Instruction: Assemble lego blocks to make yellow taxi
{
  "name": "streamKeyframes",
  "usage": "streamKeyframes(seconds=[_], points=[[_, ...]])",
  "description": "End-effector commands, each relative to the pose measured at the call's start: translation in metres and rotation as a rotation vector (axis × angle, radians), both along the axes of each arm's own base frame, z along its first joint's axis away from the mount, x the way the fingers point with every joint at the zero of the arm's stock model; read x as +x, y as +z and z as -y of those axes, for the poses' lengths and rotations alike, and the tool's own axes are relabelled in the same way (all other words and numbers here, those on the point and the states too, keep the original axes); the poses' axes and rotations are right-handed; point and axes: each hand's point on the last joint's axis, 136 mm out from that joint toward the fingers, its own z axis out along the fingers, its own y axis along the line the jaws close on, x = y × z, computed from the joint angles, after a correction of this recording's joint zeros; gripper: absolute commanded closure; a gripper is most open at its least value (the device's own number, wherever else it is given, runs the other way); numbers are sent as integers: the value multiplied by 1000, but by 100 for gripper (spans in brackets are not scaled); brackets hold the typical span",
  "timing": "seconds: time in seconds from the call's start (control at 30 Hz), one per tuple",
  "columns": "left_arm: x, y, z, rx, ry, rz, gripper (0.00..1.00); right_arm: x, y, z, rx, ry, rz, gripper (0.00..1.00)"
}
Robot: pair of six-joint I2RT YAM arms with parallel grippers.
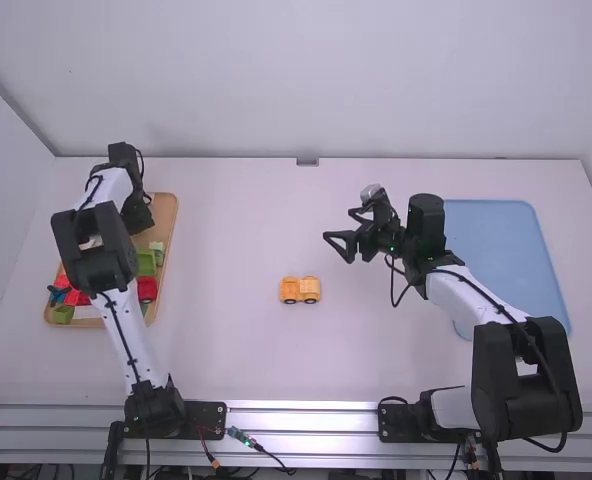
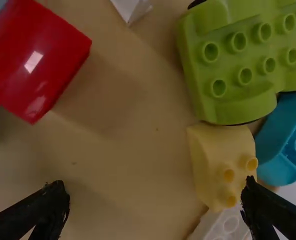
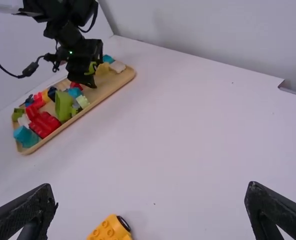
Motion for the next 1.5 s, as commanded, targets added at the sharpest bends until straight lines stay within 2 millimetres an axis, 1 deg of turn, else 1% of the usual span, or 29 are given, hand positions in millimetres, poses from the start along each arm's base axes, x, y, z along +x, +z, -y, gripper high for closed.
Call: streamKeyframes(seconds=[0.0,0.1,0.23,0.3,0.33,0.43,0.57,0.63,0.7,0.8,0.87,0.9,0.93,0.97,1.03,1.1,1.13,1.17,1.23,1.33,1.43,1.47], points=[[-10,-20,5,-39,-18,-41,7,-4,6,-2,16,23,6,0],[-10,-20,7,-48,-21,-39,4,-5,7,-2,19,28,6,0],[-5,-24,19,-118,-35,-14,4,-5,7,-2,19,28,6,0],[-2,-25,25,-158,-53,-1,7,-5,7,-2,19,27,6,0],[0,-26,29,-177,-60,7,10,-5,7,-2,19,28,6,0],[2,-27,35,-217,-33,30,1,-5,7,-2,19,27,6,0],[-3,-28,36,-216,-55,4,1,-5,6,-2,18,27,5,0],[-6,-28,35,-233,-16,6,1,-5,6,-2,17,25,2,0],[-10,-30,39,-257,24,5,1,-5,5,-2,16,26,1,0],[-8,-30,39,-276,48,25,1,-5,5,-2,16,26,1,1],[-4,-28,35,-266,46,46,0,-5,5,-2,16,26,0,0],[-2,-28,34,-263,40,51,4,-5,5,-2,16,26,0,0],[2,-27,35,-256,11,57,13,-5,5,-2,16,26,1,0],[3,-27,35,-252,-6,56,14,-5,5,-2,16,26,1,0],[2,-27,34,-247,-23,49,12,-5,5,-2,15,26,2,0],[2,-27,34,-239,-62,37,7,-5,5,-1,12,28,9,0],[3,-27,37,-234,-95,27,7,-4,5,-1,11,25,9,1],[3,-27,37,-232,-105,24,7,-4,5,-1,11,25,9,0],[3,-26,39,-223,-195,-6,6,-5,5,-1,9,27,11,0],[2,-23,44,-244,-276,-29,7,-5,5,-1,2,32,25,0],[1,-17,49,-255,-321,-55,8,-5,6,-2,5,35,28,0],[0,-11,50,-254,-341,-73,8,-5,6,-2,5,37,27,1]])
